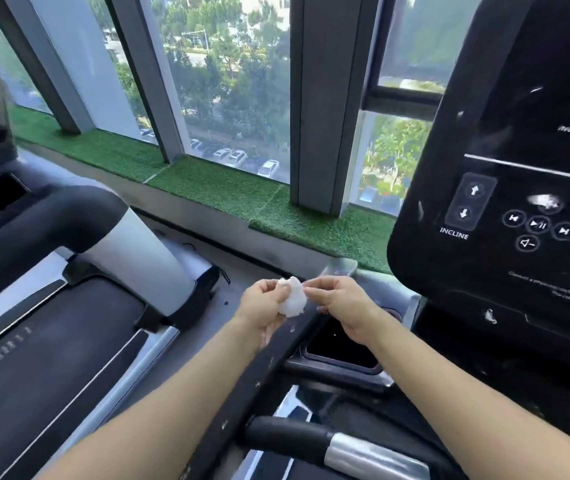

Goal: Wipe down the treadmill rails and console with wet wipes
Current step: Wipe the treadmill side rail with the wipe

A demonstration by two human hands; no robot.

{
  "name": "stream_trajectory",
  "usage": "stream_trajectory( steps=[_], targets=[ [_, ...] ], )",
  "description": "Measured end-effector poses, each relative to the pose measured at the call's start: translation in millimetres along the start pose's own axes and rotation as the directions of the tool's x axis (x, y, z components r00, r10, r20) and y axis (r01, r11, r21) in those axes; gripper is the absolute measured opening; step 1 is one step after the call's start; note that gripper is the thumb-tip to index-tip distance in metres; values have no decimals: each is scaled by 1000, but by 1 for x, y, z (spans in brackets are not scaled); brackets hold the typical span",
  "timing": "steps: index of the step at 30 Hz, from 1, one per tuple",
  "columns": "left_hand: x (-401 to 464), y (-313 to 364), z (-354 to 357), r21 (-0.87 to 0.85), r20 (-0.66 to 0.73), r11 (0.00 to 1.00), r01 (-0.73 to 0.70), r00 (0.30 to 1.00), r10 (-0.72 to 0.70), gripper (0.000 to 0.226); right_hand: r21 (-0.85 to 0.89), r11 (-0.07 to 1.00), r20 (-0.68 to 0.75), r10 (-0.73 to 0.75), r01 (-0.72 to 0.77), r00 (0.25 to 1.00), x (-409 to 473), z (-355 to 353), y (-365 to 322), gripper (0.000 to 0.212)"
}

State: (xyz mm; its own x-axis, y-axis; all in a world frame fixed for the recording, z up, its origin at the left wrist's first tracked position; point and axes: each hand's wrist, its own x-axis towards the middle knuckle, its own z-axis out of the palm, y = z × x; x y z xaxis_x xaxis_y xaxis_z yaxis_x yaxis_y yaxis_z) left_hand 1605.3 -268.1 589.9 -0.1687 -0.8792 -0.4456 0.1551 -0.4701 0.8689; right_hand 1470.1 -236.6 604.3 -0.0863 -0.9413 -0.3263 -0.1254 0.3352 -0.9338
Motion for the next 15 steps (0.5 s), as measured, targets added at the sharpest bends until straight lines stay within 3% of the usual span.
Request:
stream_trajectory(
  steps=[1,3,7,9,13,15],
  targets=[
    [10,0,-3,138,-73,988,-67,994,77,3,-61,998,-75,15,-20,997,5,-4,4,12],
    [29,1,-4,466,-149,862,-200,942,299,7,-175,982,-218,28,-67,975,12,-13,11,13],
    [54,-9,17,711,34,566,-417,825,564,3,-417,892,-348,19,-172,937,22,-29,25,15],
    [64,-22,31,782,184,399,-478,789,586,5,-549,812,-358,-15,-198,934,25,-34,31,18],
    [65,-52,26,825,449,120,-553,769,456,12,-669,712,-339,-39,-212,940,28,-42,36,24],
    [60,-66,6,761,594,-13,-649,688,417,36,-678,710,-323,-58,-189,944,27,-46,37,25]
  ],
)
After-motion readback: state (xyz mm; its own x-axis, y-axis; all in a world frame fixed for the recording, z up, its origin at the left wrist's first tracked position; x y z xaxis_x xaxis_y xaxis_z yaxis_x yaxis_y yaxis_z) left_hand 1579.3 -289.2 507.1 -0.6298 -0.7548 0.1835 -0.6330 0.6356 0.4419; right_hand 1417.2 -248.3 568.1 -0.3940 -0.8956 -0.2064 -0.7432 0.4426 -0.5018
